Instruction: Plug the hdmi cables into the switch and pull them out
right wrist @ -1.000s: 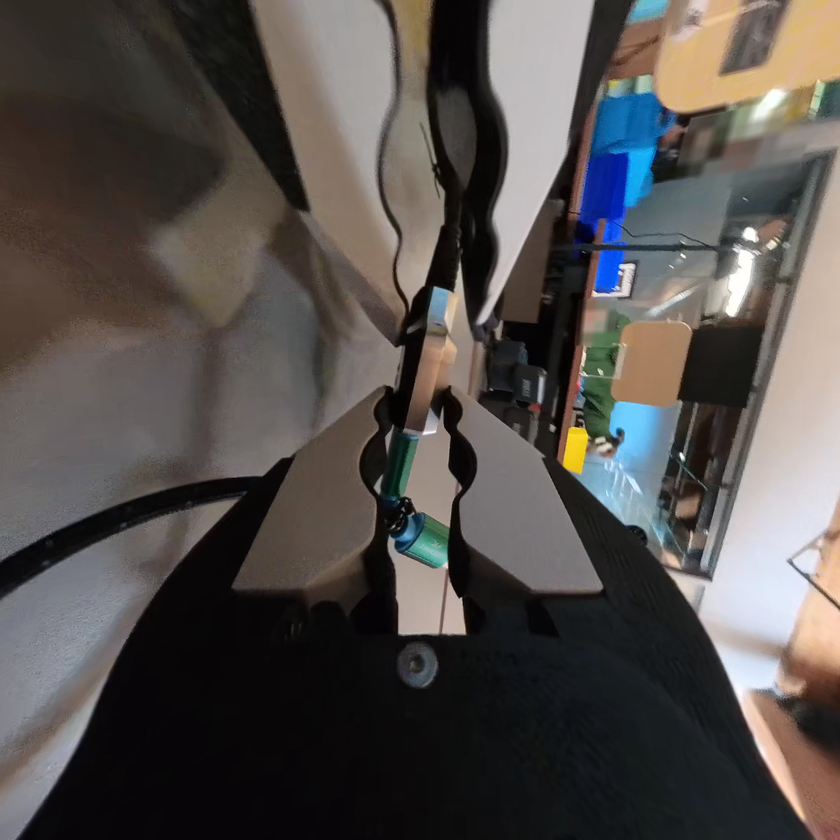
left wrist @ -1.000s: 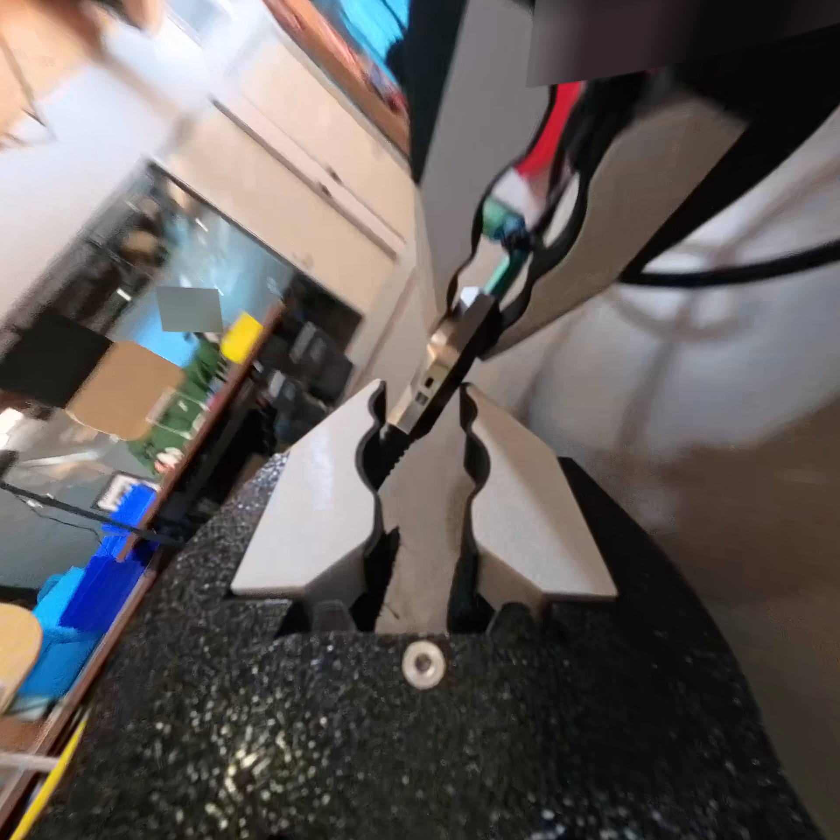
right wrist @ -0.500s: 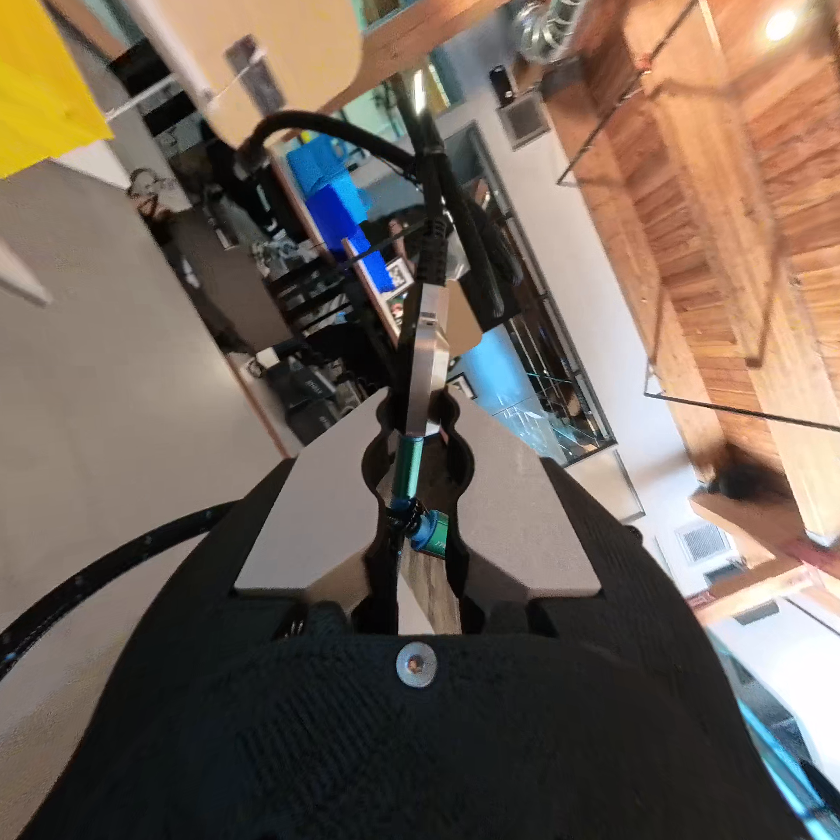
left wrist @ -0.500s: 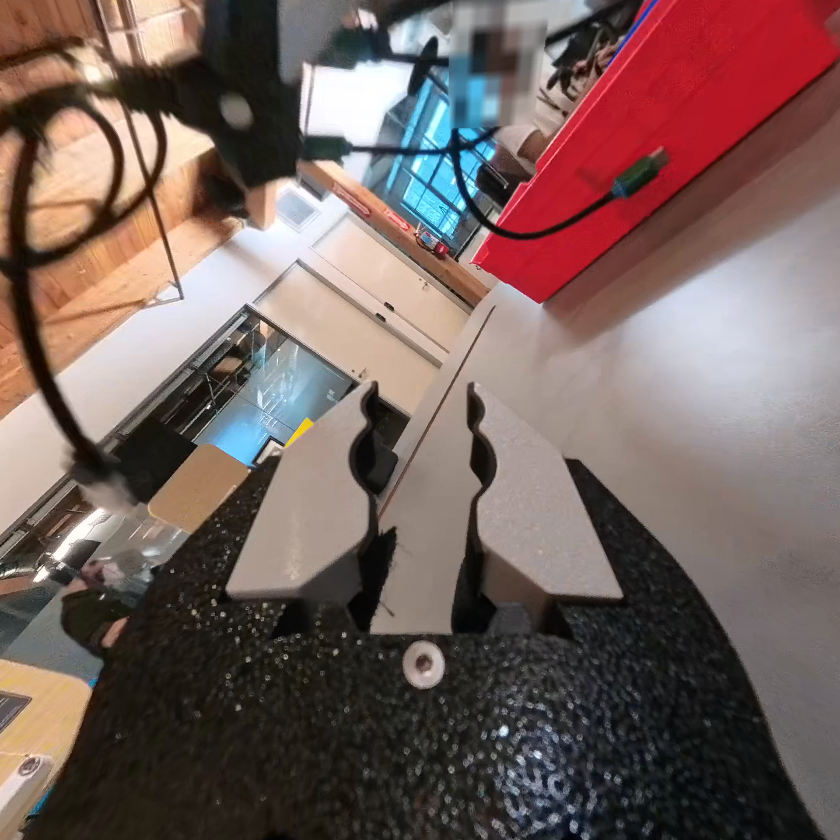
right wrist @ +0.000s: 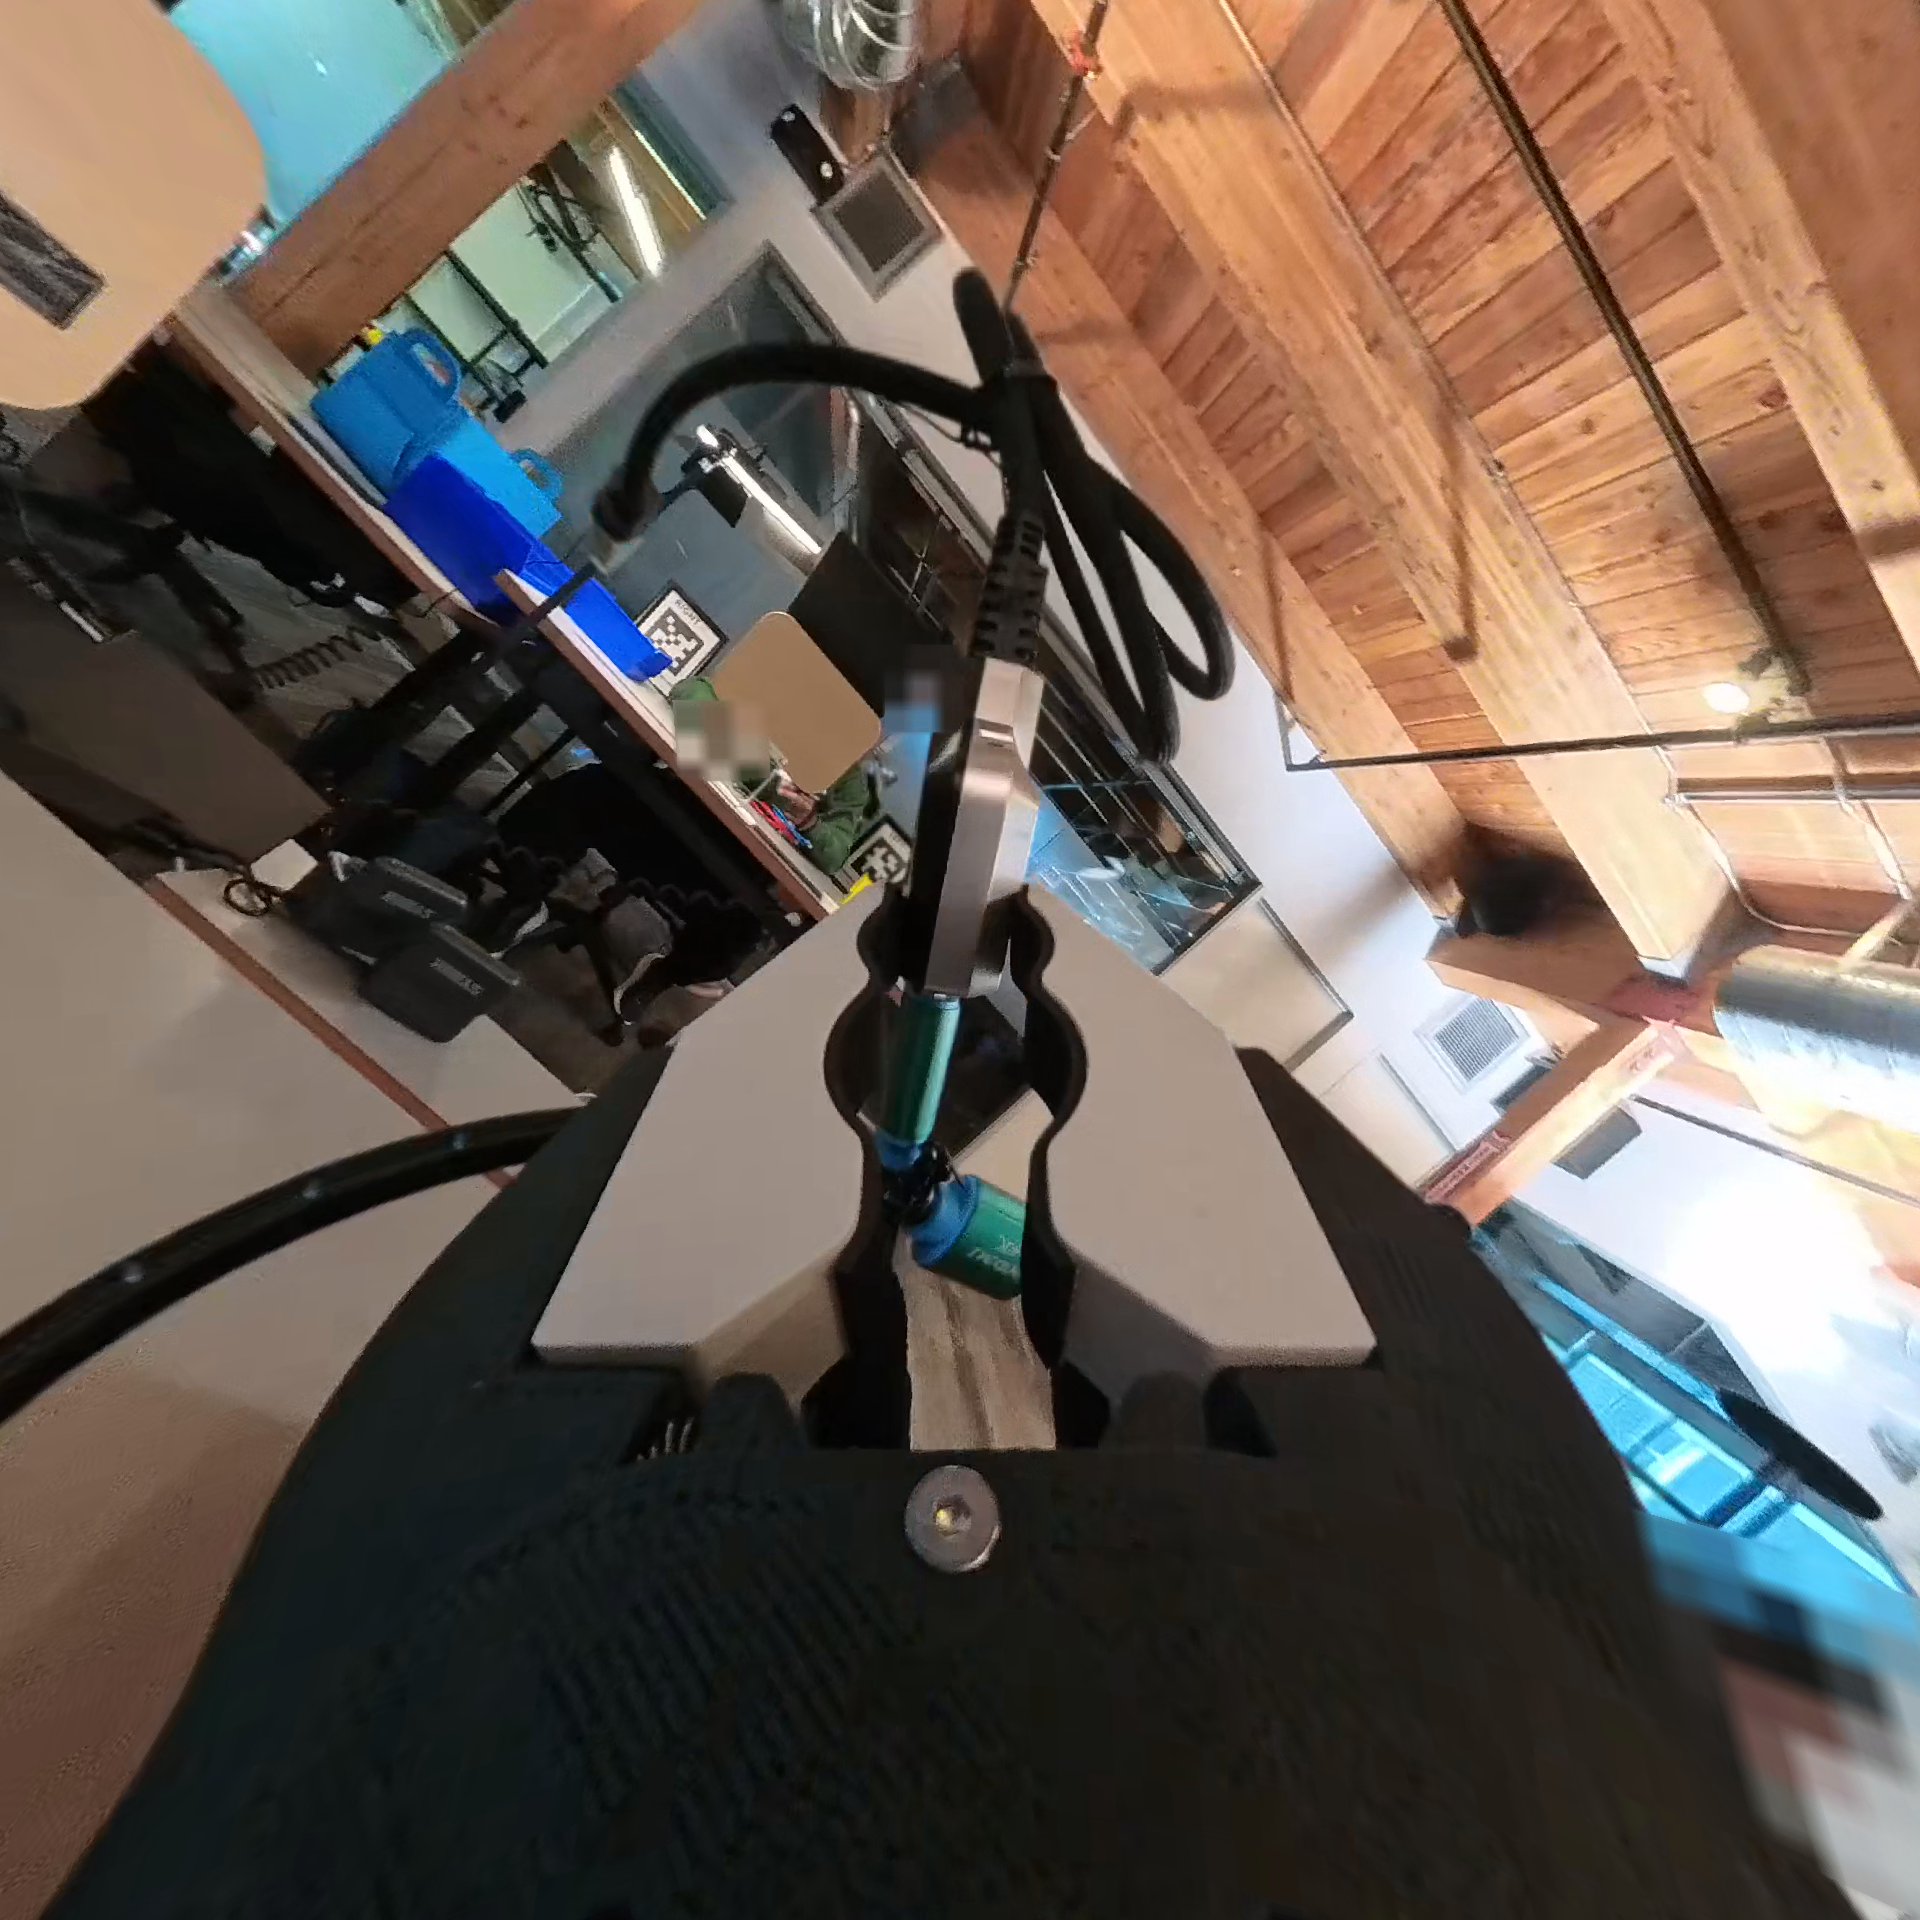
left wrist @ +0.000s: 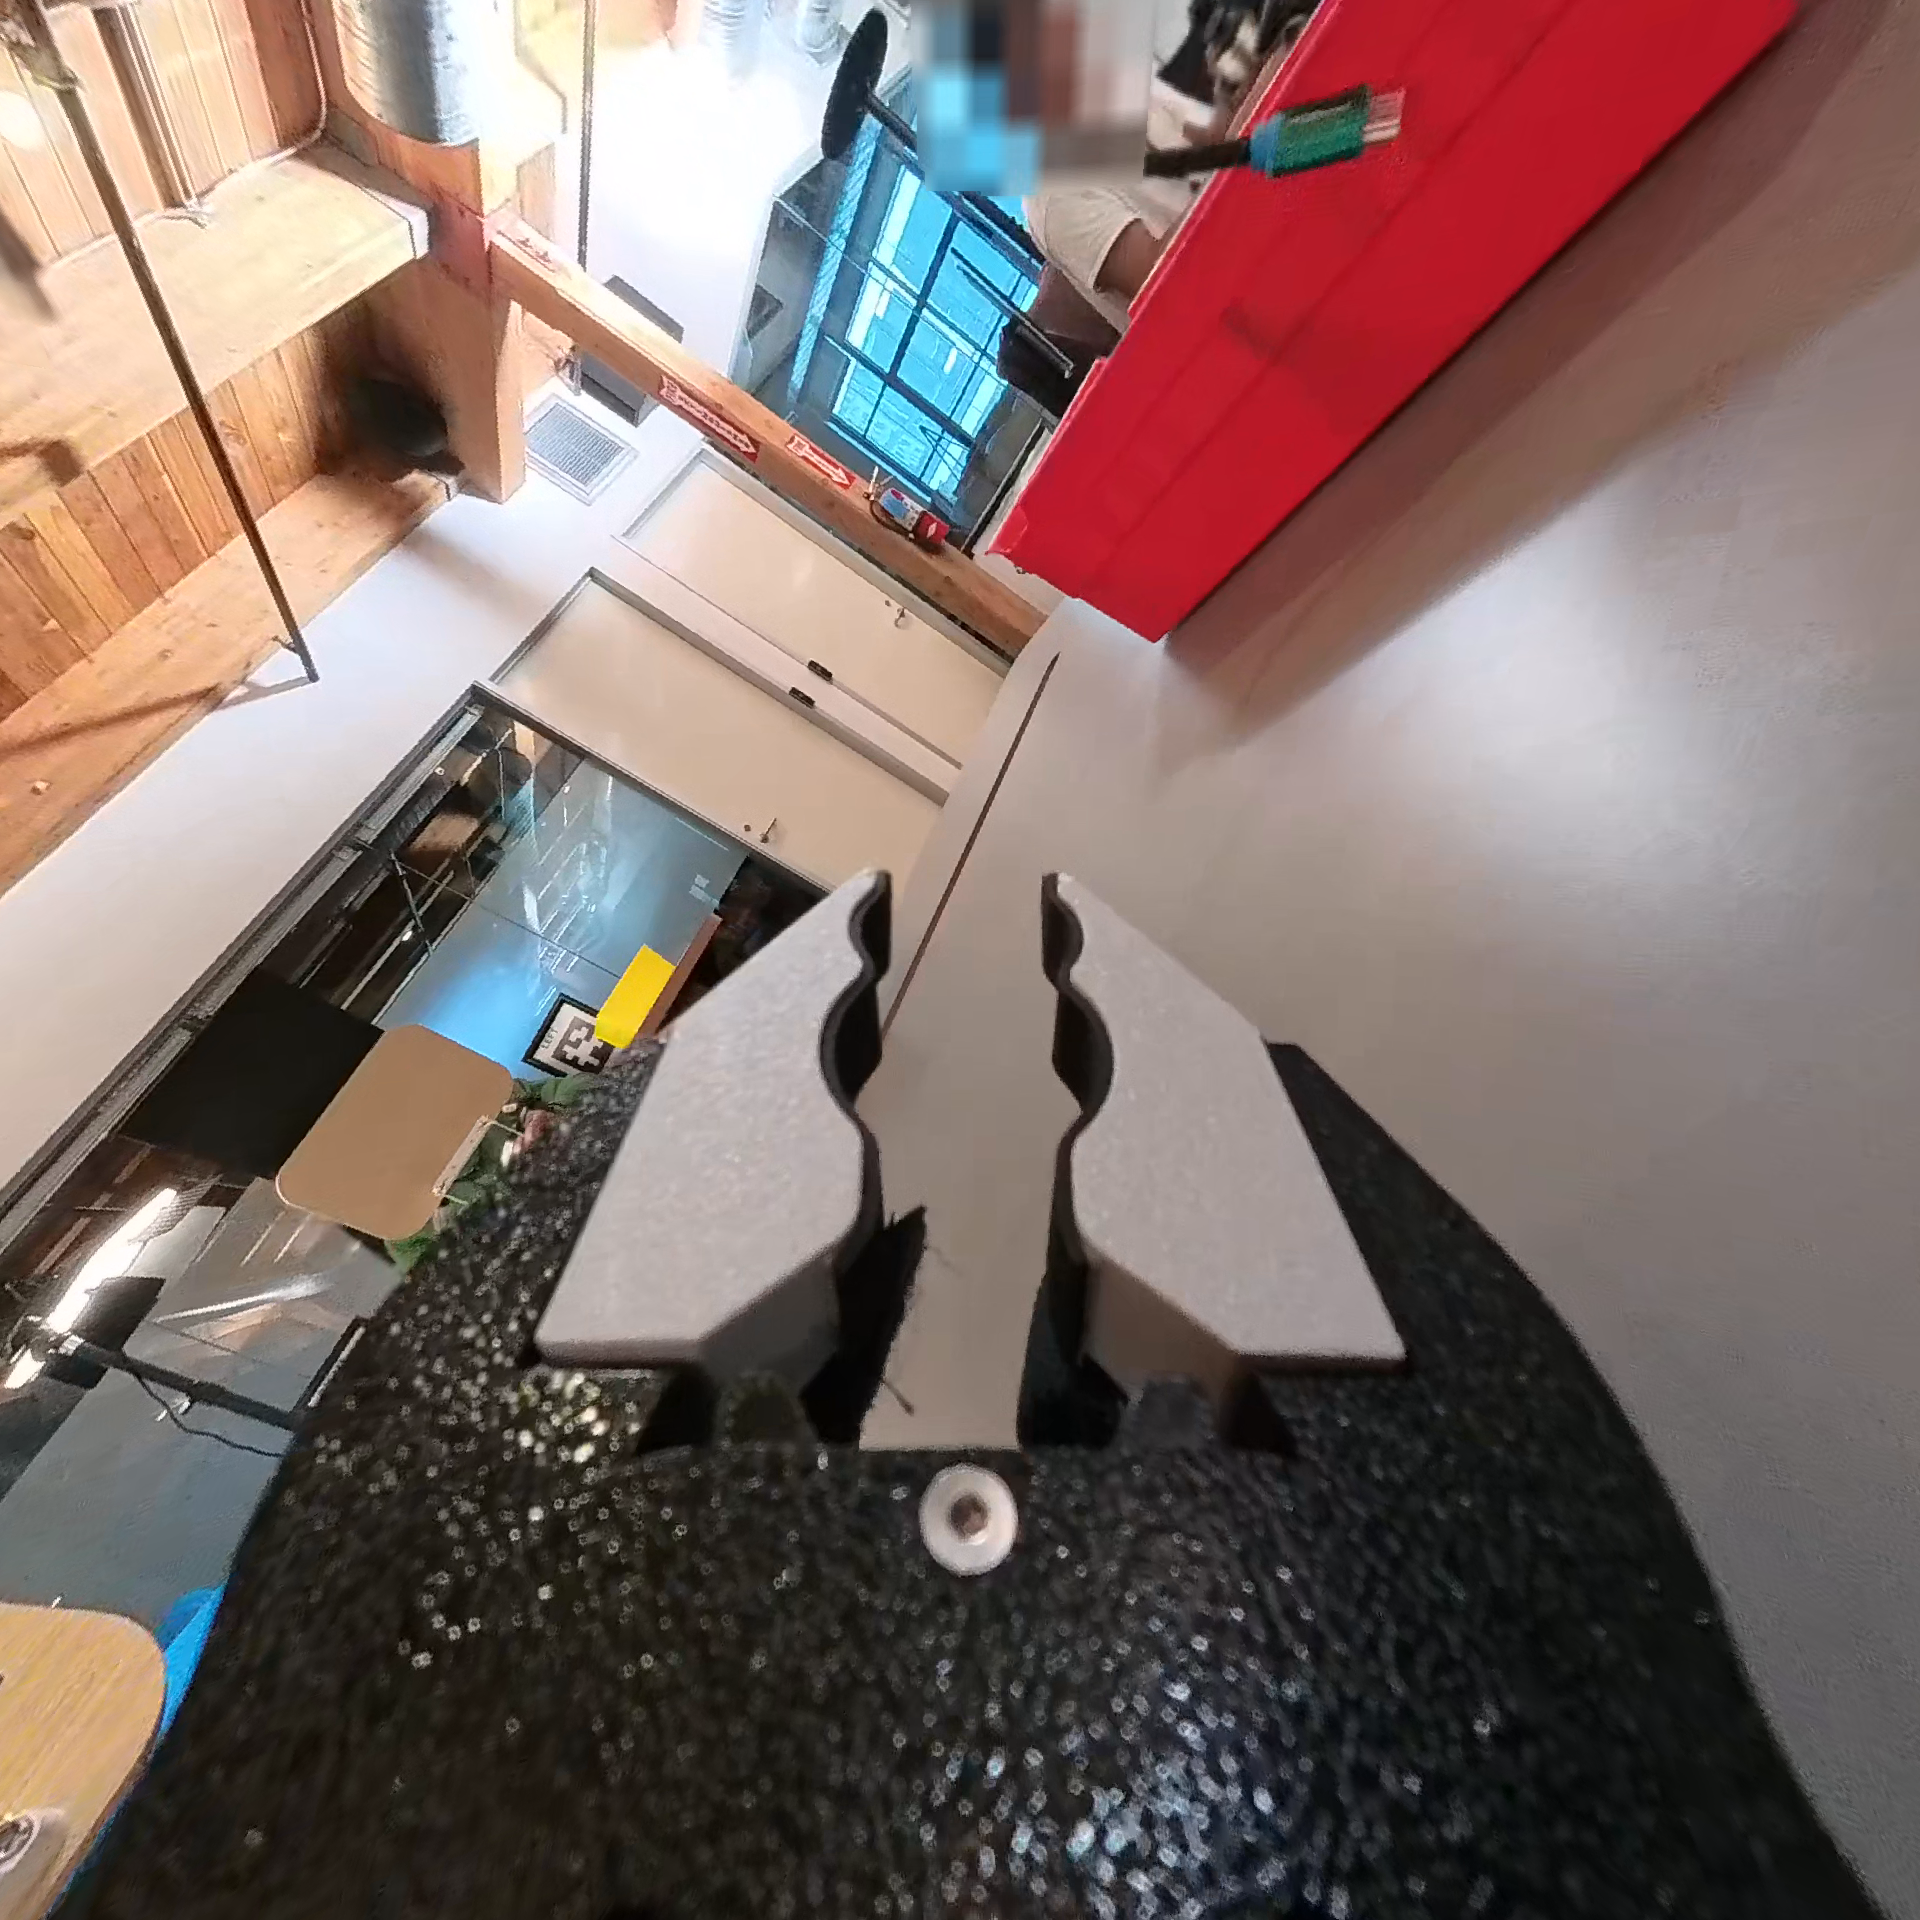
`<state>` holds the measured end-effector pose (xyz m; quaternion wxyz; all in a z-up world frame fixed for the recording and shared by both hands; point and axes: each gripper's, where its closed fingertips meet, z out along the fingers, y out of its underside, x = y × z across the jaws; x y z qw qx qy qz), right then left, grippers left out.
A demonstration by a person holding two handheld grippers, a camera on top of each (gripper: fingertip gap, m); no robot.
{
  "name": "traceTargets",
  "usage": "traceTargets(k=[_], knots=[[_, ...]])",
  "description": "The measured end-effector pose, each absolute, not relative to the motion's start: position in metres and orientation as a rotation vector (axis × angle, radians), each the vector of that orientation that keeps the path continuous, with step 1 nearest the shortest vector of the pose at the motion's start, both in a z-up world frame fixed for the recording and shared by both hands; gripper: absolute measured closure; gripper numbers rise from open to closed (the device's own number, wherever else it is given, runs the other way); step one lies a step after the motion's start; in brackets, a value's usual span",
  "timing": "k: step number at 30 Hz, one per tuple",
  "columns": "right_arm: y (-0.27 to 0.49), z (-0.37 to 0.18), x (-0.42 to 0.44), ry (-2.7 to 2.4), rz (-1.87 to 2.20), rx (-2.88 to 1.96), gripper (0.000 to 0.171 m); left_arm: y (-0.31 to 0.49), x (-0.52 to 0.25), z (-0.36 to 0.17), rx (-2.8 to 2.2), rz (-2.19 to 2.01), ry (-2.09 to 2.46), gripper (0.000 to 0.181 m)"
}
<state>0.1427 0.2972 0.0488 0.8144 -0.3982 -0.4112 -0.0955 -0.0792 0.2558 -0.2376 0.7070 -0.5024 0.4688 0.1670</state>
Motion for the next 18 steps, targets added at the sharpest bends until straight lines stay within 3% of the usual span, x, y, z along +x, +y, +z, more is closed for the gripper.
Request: traceTargets(k=[8, 18], knots=[[0.292, 0.078, 0.177, -0.778, -0.033, -0.888, 0.153, 0.258, -0.078, -0.243, -1.131, 0.379, 1.063, 0.159], [0.295, 0.081, 0.123, -0.858, 0.296, -0.922, 0.153, 0.257, -0.077, -0.249, -1.138, 0.388, 1.097, 0.161]])
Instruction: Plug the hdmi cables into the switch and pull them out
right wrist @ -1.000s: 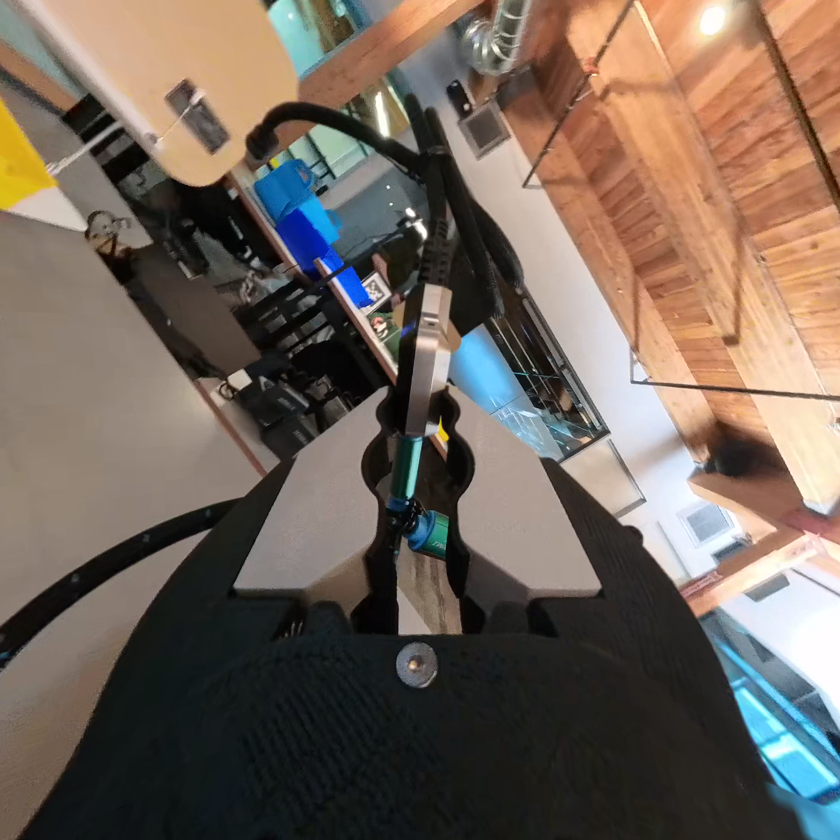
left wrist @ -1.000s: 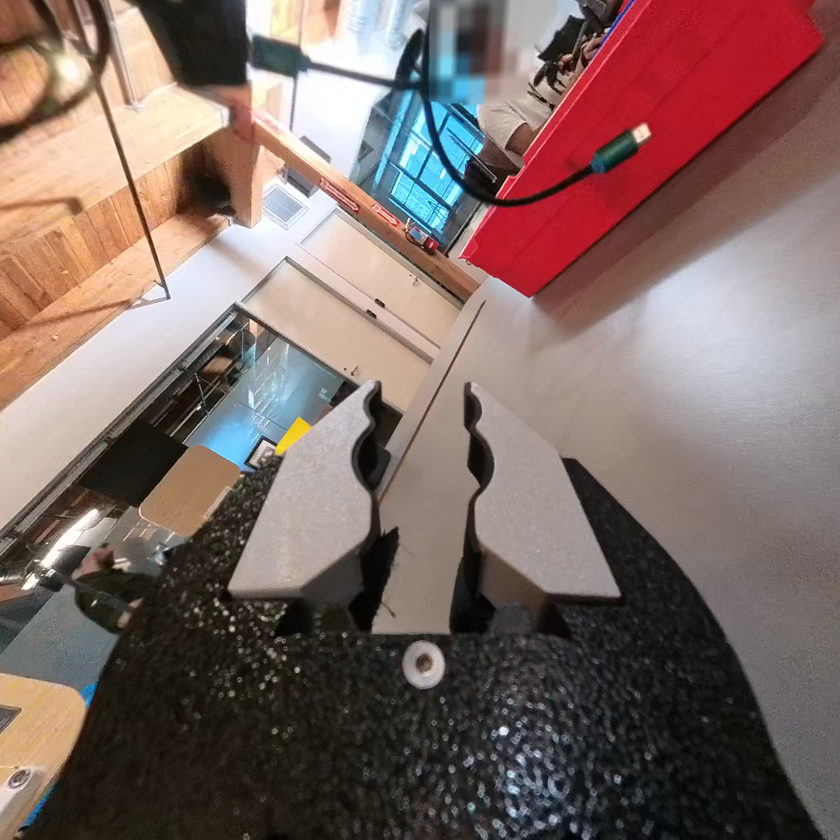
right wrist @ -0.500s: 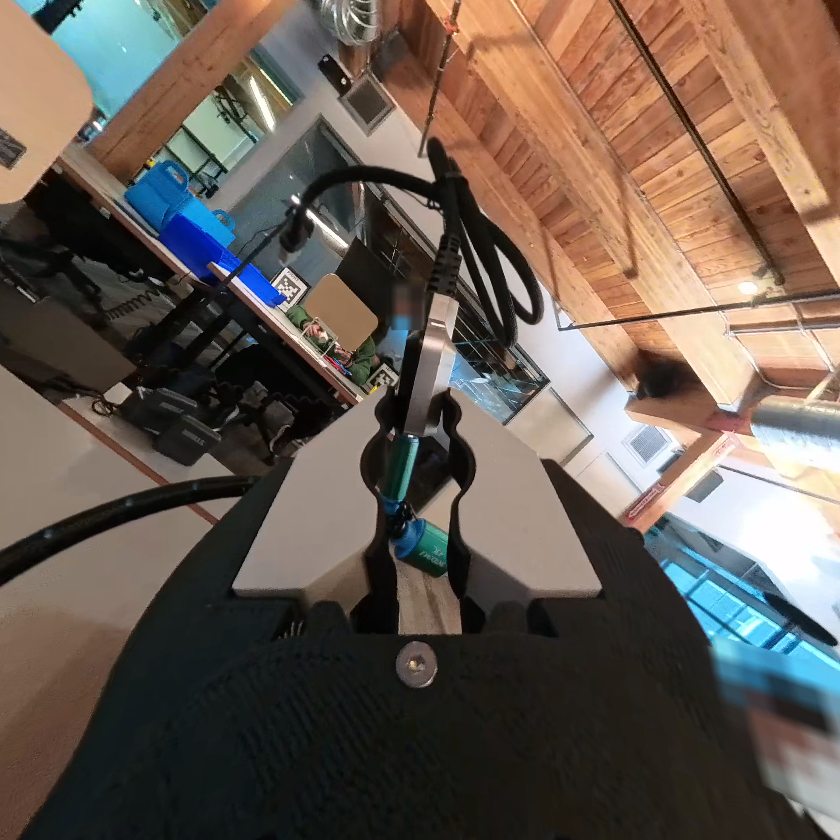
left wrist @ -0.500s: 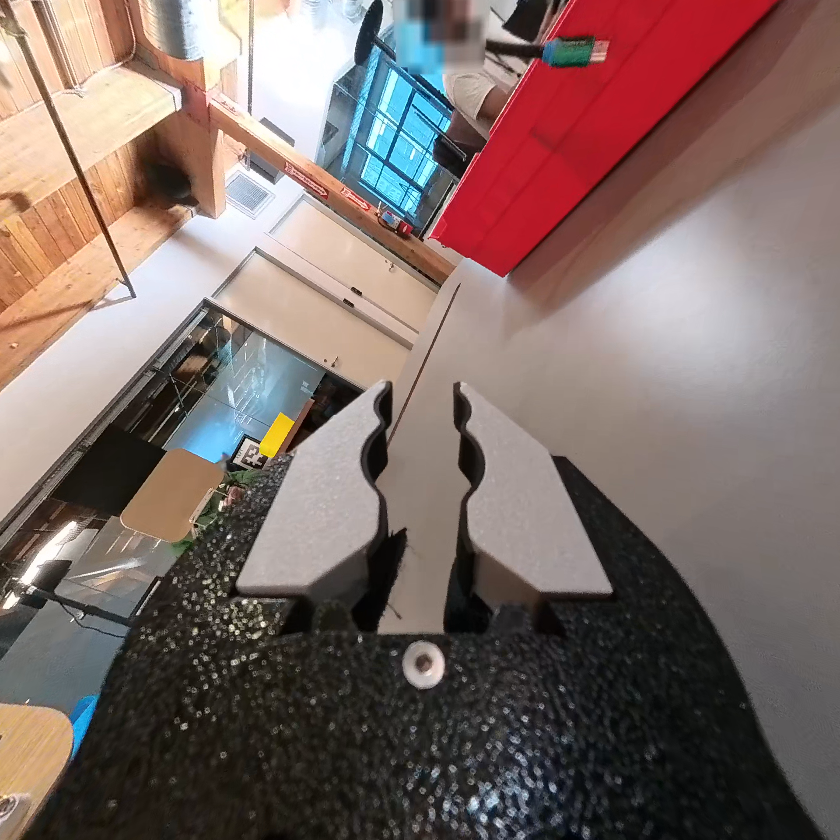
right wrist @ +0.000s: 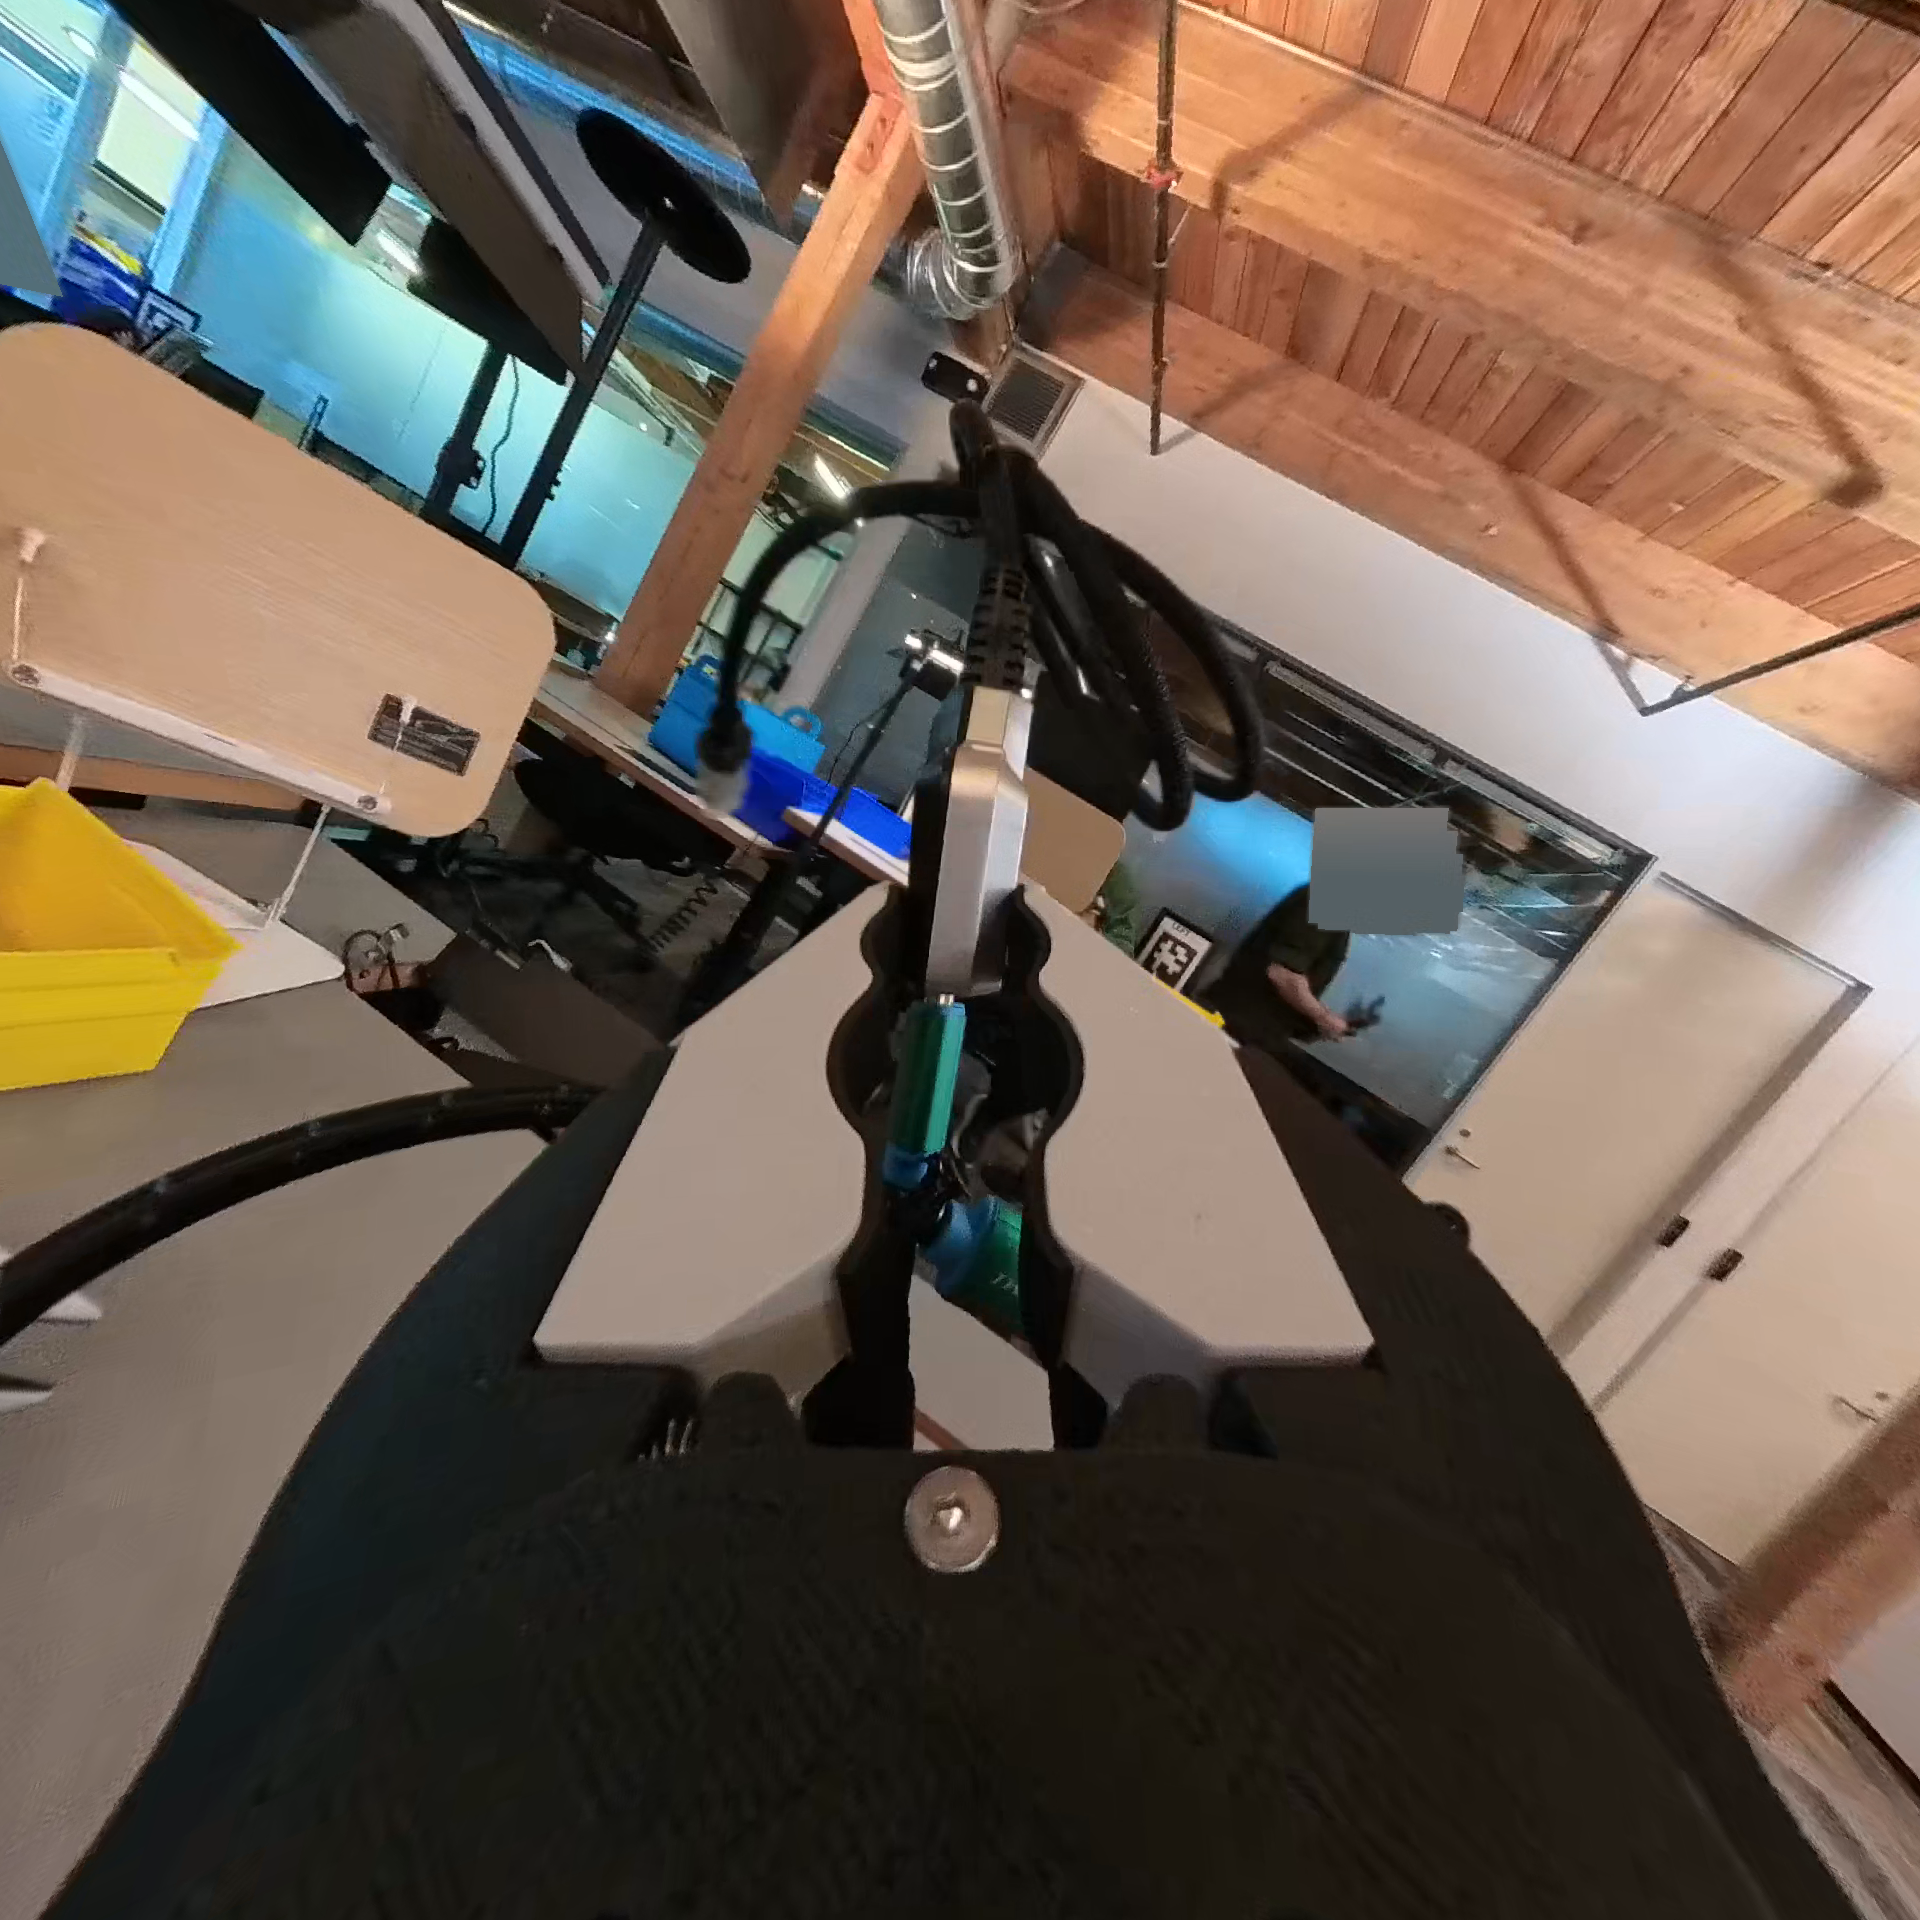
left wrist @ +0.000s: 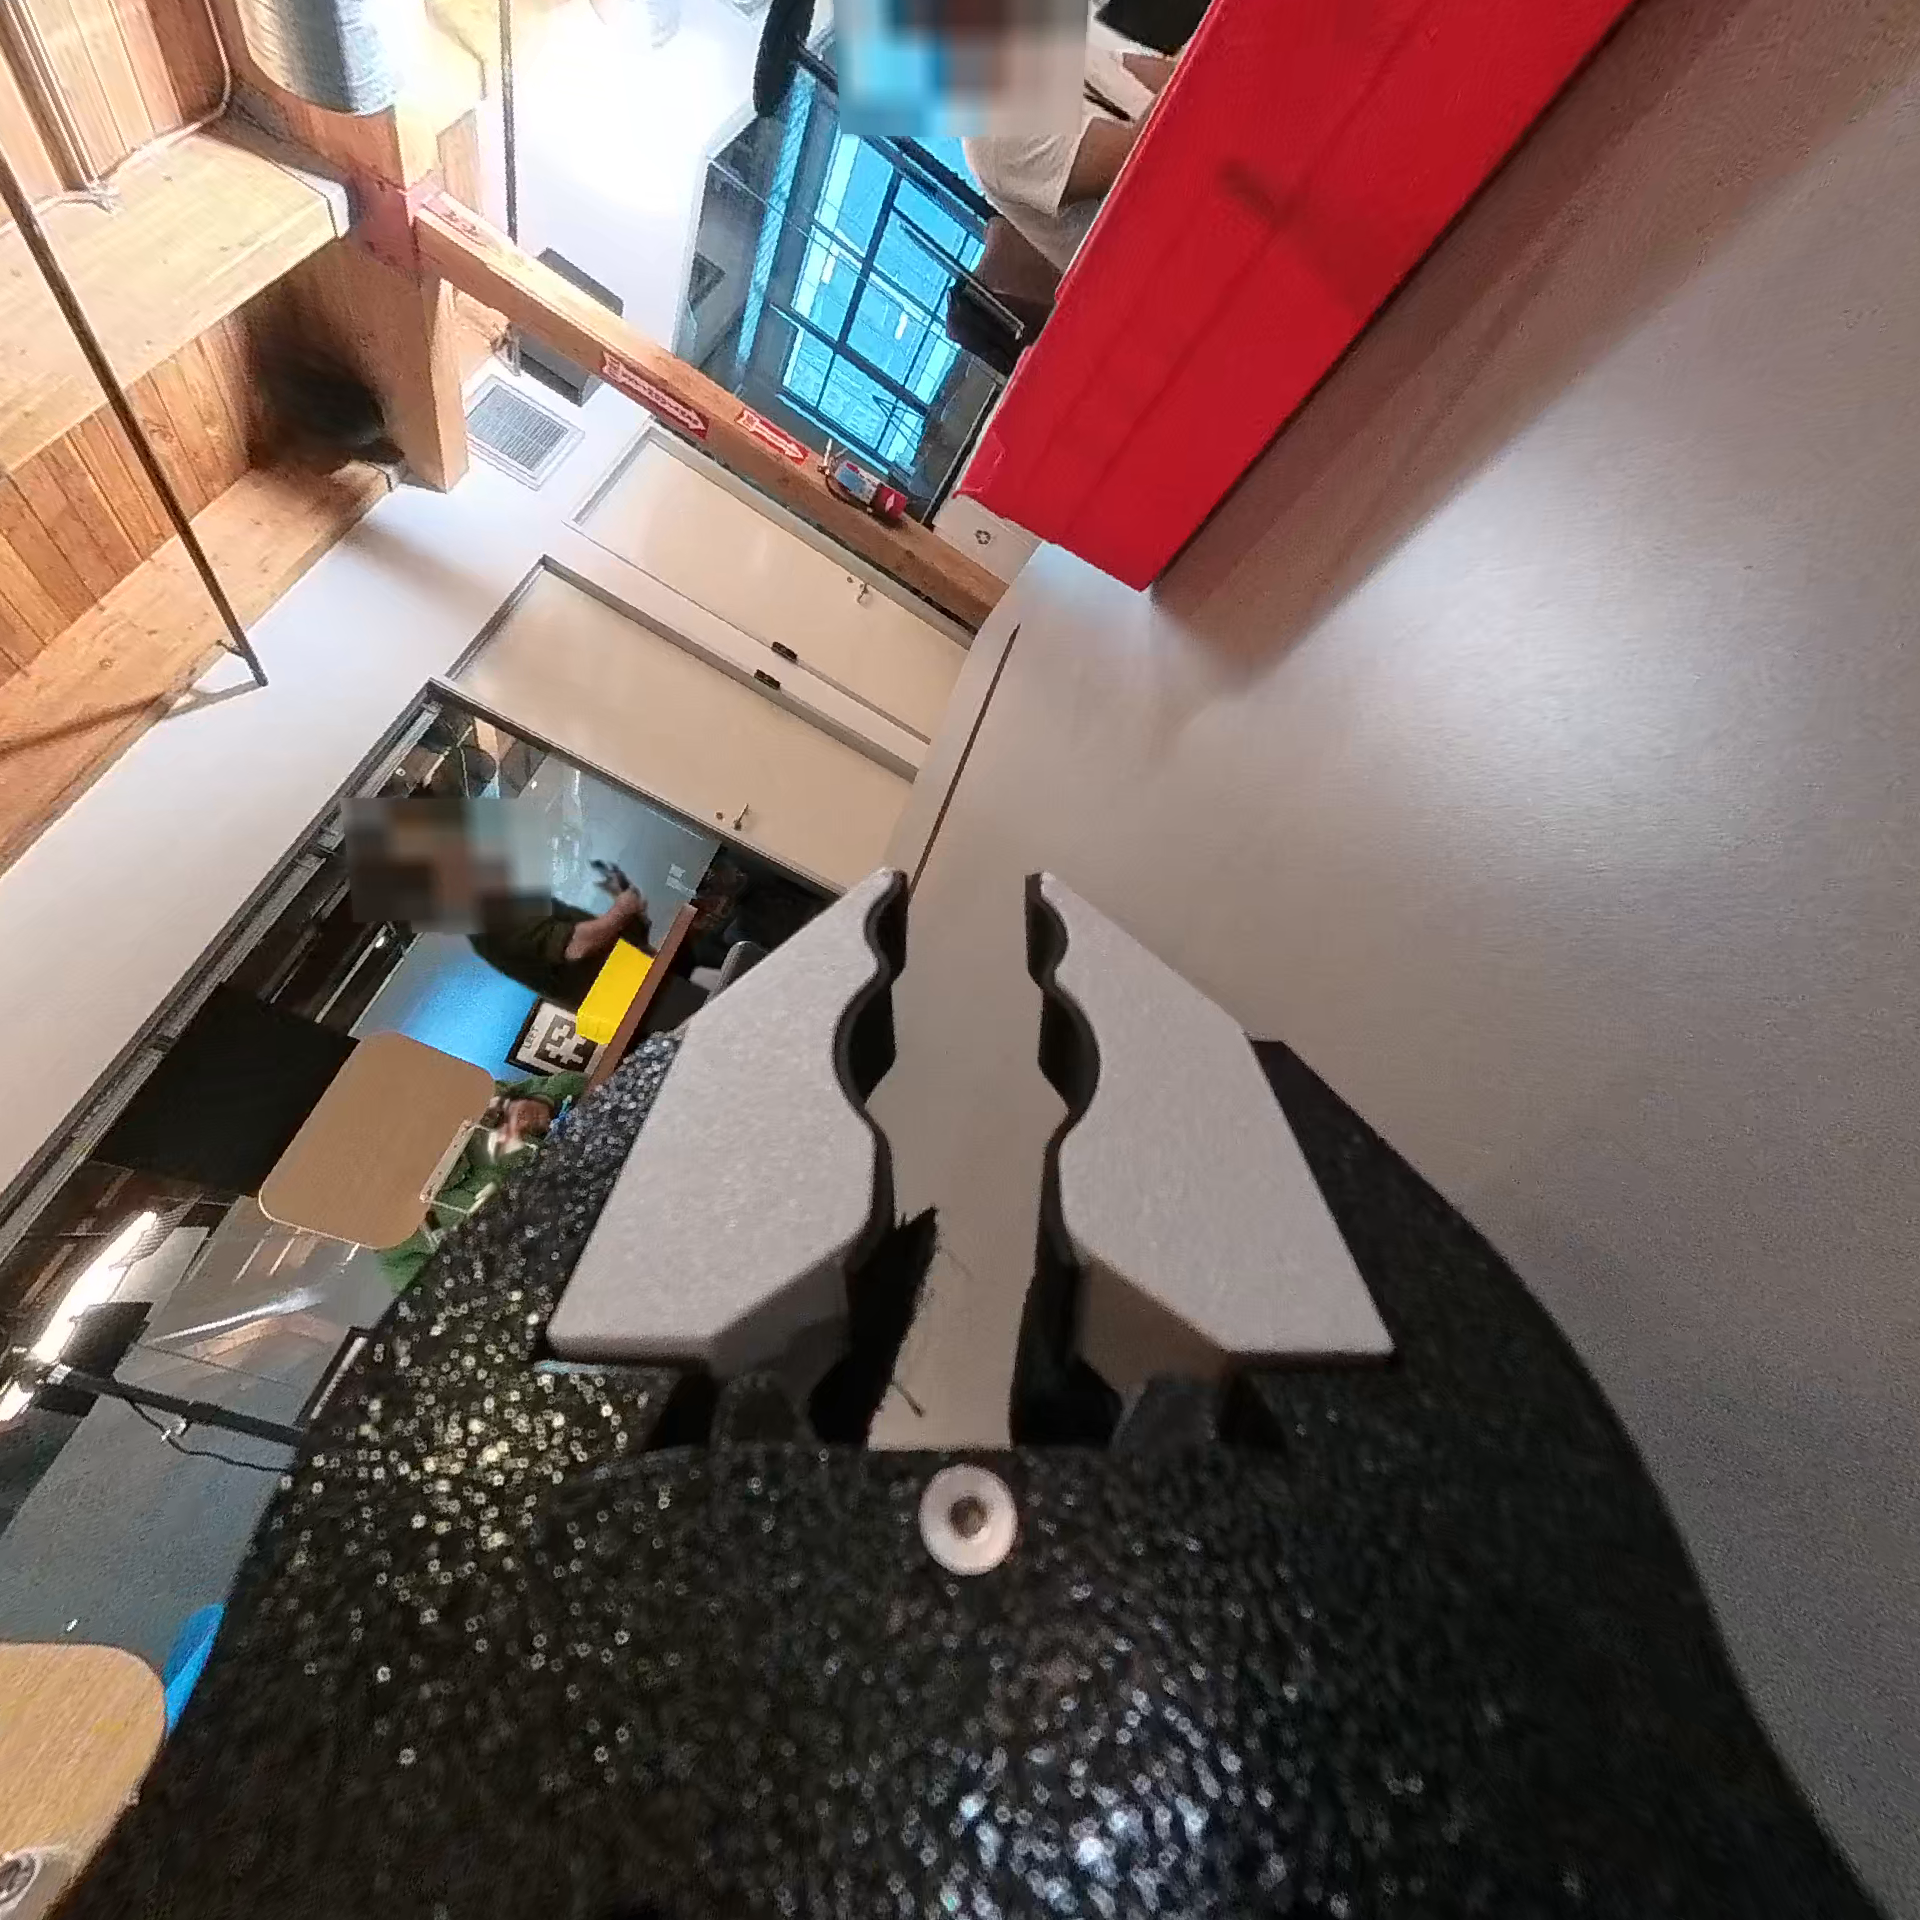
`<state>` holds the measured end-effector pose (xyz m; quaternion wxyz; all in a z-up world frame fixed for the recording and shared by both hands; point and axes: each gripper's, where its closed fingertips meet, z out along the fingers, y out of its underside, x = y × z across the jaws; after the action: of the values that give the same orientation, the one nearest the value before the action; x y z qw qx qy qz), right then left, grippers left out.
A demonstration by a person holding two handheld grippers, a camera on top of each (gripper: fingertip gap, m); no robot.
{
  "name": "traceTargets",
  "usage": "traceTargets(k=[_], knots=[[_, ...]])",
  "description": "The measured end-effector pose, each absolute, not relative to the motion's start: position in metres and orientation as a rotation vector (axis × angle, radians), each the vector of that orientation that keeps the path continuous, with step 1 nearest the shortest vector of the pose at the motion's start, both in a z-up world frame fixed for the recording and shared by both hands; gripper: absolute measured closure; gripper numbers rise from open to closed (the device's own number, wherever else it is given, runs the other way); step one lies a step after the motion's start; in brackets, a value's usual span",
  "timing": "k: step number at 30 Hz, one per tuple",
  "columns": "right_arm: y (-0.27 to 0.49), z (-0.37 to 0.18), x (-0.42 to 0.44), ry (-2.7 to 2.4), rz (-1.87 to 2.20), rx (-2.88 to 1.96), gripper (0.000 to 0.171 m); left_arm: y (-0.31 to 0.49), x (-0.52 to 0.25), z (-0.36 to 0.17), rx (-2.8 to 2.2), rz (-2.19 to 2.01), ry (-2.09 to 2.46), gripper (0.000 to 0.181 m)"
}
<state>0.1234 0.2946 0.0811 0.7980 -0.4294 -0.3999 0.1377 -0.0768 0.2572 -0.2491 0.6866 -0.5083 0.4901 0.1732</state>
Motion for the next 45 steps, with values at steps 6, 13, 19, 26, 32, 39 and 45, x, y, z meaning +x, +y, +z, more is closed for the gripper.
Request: traceTargets(k=[6, 13, 19, 26, 32, 39, 45], knots=[[0.317, 0.110, 0.138, -0.863, 0.161, -0.800, 0.153, 0.257, -0.076, -0.251, -1.135, 0.395, 1.112, 0.162], [0.374, 0.098, 0.155, -0.909, 0.041, -0.775, 0.154, 0.257, -0.074, -0.254, -1.129, 0.409, 1.133, 0.163], [0.412, 0.048, 0.163, -0.845, 0.119, -0.860, 0.154, 0.257, -0.073, -0.256, -1.128, 0.413, 1.146, 0.164], [0.436, 0.001, 0.183, -0.784, 0.170, -0.969, 0.154, 0.257, -0.073, -0.257, -1.128, 0.416, 1.154, 0.165], [0.445, -0.018, 0.214, -0.839, 0.139, -1.108, 0.154, 0.257, -0.071, -0.259, -1.126, 0.420, 1.166, 0.165], [0.448, -0.062, 0.231, -1.282, -0.214, -1.386, 0.154, 0.257, -0.070, -0.260, -1.123, 0.427, 1.174, 0.166], [0.447, -0.123, 0.224, -1.726, -0.489, -1.584, 0.154, 0.256, -0.069, -0.261, -1.113, 0.439, 1.190, 0.167]])
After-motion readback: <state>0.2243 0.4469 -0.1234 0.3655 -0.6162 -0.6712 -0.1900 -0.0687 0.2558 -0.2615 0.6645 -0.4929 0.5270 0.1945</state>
